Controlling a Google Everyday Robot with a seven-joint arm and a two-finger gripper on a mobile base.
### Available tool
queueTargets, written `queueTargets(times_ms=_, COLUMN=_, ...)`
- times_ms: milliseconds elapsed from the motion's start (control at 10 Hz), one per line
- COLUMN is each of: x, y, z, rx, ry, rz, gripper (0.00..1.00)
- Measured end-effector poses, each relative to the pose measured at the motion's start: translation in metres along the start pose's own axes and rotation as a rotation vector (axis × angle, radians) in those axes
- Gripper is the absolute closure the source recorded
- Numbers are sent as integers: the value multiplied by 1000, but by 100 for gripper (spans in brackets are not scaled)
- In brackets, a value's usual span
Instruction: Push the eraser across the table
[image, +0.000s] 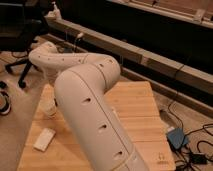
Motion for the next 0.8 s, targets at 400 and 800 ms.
queueTargets(times_ms=400, x=-2, y=1, z=-8, rx=-2, ry=-3, rz=-2, gripper=79)
queueTargets(times_ms=800, x=-1, y=1, z=-7, rx=-2, ry=-2, rz=-2, gripper=39)
